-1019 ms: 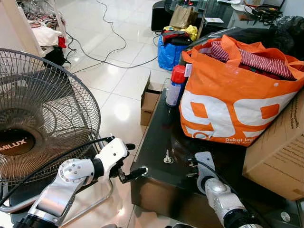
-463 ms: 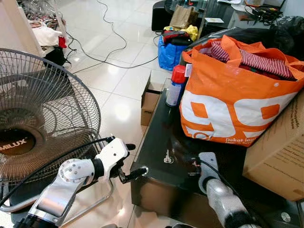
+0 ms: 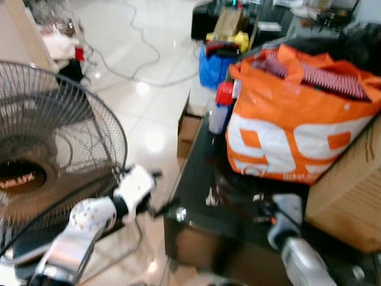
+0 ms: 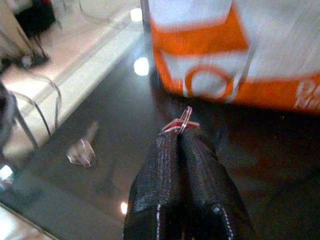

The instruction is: Hang keys on a hook

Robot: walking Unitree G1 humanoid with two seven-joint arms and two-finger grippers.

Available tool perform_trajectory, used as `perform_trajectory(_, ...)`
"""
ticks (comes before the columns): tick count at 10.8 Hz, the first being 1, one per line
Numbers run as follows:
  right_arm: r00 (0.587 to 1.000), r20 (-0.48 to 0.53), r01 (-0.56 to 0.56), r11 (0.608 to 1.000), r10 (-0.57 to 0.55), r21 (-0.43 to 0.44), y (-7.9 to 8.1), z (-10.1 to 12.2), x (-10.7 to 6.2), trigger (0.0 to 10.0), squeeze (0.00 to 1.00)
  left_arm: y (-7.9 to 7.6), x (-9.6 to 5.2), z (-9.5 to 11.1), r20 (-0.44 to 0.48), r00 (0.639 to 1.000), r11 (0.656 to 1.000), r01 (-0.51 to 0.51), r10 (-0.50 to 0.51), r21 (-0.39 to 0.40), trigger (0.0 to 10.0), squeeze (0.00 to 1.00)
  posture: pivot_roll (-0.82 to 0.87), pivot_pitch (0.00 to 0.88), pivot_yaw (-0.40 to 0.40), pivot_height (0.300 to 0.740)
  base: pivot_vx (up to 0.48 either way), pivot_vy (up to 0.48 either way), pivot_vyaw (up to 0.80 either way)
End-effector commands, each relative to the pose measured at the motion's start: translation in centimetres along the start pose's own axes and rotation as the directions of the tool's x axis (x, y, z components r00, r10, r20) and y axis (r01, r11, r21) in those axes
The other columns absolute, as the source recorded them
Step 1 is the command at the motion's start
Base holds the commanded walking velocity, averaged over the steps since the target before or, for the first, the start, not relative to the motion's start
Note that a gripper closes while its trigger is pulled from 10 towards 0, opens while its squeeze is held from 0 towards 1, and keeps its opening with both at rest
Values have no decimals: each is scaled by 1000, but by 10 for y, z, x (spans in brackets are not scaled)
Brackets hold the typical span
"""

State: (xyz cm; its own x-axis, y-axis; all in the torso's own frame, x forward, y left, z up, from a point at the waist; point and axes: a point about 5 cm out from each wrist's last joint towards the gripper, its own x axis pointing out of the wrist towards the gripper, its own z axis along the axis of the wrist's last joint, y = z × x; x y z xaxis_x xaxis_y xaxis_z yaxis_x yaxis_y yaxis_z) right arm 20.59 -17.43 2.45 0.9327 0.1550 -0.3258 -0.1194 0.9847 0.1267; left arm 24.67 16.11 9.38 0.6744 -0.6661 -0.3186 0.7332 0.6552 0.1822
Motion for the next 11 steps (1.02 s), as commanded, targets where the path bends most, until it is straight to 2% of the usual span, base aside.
perform_trajectory(1, 993, 119, 8, 1000, -11, 23, 0, 22, -4, 0, 0, 4, -2, 12, 74, 994, 997, -77, 77, -3, 10000, 0, -14, 0, -41, 740, 0, 0, 0)
perform_trajectory(2, 983, 183, 8, 999, -16, 46, 2, 35, -10, 0, 0, 7, -4, 17, 107, 984, 990, -141, 142, -15, 10000, 0, -18, 0, -34, 740, 0, 0, 0)
perform_trajectory(3, 958, 287, -13, 999, -1, 46, 9, 58, -21, 0, 0, 10, -11, 26, 153, 953, 965, -256, 261, -51, 10000, 0, -27, 0, -26, 740, 0, 0, 0)
perform_trajectory(5, 947, 322, -27, 999, 14, 37, 14, 71, -28, 0, 0, 10, -13, 33, 176, 921, 938, -334, 346, -97, 10000, 0, -44, 0, -17, 740, 0, 0, 0)
perform_trajectory(6, 942, 335, -4, 1000, -5, 27, 13, 80, -31, 0, 0, 10, -8, 41, 201, 898, 919, -376, 392, -115, 10000, 0, -65, 0, -8, 740, 0, 0, 0)
perform_trajectory(7, 945, 328, 22, 1000, -21, 1, 13, 87, -35, 0, 0, 8, -3, 43, 196, 897, 918, -380, 396, -116, 10000, 0, -93, 0, 0, 740, 0, 0, 0)
perform_trajectory(8, 957, 288, 49, 997, -32, -53, 14, 89, -34, 8510, 0, 8, -2, 41, 175, 899, 915, -386, 402, -116, 10000, 0, -85, 0, -8, 740, 0, 0, 0)
perform_trajectory(9, 964, 261, 66, 996, -47, -67, 16, 89, -31, 10000, 0, 9, -7, 35, 151, 895, 907, -407, 419, -105, 10000, 0, -71, 0, -22, 740, 0, 0, 0)
perform_trajectory(11, 972, 221, 95, 995, -84, -43, 17, 86, -20, 10000, 0, 17, -13, 28, 113, 871, 877, -469, 479, -99, 10000, 0, -28, 0, -42, 740, 0, 0, 0)
